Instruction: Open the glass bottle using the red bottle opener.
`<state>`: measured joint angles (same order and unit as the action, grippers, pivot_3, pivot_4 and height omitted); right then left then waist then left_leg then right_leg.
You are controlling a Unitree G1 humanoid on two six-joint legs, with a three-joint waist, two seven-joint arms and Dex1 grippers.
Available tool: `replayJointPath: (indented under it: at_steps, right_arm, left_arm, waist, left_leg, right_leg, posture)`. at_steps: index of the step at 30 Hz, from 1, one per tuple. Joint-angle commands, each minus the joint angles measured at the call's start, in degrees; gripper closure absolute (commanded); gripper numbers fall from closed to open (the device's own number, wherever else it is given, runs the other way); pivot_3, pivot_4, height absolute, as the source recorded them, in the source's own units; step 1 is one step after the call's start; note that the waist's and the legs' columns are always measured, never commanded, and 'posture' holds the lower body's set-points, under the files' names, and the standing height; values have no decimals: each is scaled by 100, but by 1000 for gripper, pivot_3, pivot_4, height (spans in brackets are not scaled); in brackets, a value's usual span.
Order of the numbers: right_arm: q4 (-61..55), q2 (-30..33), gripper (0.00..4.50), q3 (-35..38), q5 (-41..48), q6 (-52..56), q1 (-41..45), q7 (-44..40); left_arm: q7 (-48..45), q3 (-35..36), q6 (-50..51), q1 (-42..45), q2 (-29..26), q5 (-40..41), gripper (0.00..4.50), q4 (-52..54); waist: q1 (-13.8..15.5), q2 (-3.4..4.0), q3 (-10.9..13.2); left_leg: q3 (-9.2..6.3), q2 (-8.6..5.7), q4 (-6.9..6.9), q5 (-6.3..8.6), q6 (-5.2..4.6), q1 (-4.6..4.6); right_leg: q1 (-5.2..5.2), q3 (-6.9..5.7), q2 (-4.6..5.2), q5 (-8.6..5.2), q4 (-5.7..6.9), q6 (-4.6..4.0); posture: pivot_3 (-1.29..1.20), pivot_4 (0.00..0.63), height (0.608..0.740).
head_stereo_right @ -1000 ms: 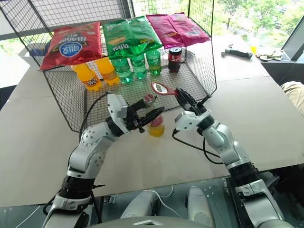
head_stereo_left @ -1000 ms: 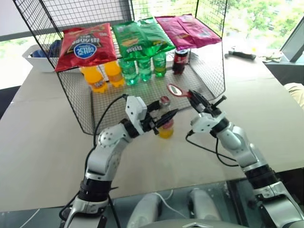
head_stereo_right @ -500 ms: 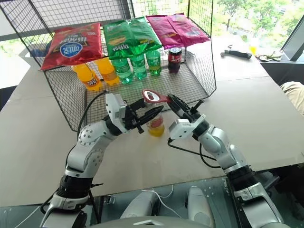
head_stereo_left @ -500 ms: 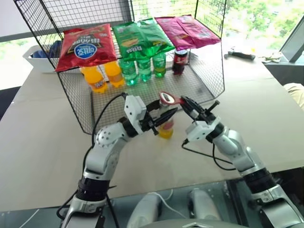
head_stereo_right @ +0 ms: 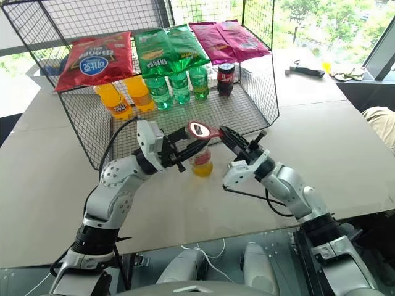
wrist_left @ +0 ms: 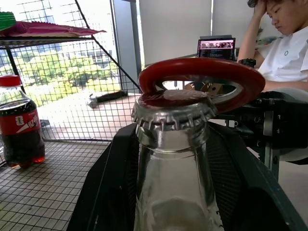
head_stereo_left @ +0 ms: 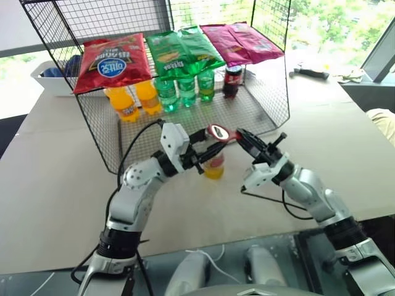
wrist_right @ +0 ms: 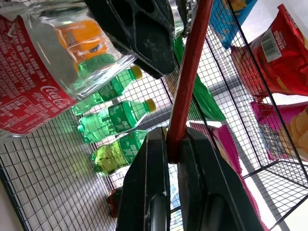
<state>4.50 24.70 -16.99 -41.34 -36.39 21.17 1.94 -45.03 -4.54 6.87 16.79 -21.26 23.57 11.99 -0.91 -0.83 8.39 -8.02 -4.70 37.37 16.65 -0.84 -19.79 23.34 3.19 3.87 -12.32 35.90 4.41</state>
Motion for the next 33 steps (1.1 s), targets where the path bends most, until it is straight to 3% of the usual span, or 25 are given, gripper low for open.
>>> replayJointPath:
  at_steps: [1,13,22,33]
  right_arm:
    - [43,-21,4500,-394,-310,-24,103,-233]
    - [-341,200,4500,-539,43,158,61,-1172]
    - [-445,245,4500,-537,-200,199,274,-1175]
    - [-649,708,4500,64,49,268,1075,-1222]
  left_arm:
    - [-38,-131,64,-49,-87,-233,2976,-184]
    - [38,-151,110,-132,-98,-257,2976,-63]
    - [52,-192,166,-76,-71,-268,2976,-101]
    - [119,-266,232,-44,-36,-303,2976,-102]
  waist:
    - [-2,-1,-1]
    - [-3,5,-11]
    - [-1,7,-13]
    - [19,7,-9]
  left_leg:
    - [1,0,0,0,0,0]
    - [1,3,0,0,0,5]
    - [1,3,0,0,0,5]
    - [-3,2,-1,0,0,0]
  right_leg:
    - [0,1,0,0,0,0]
    - [-4,2,-1,0,0,0]
    - [-5,2,-1,0,0,0]
    - [-3,-2,1,0,-2,0]
  posture:
    - [0,150,740]
    - [0,150,740]
    - [0,150,740]
    - [0,150,740]
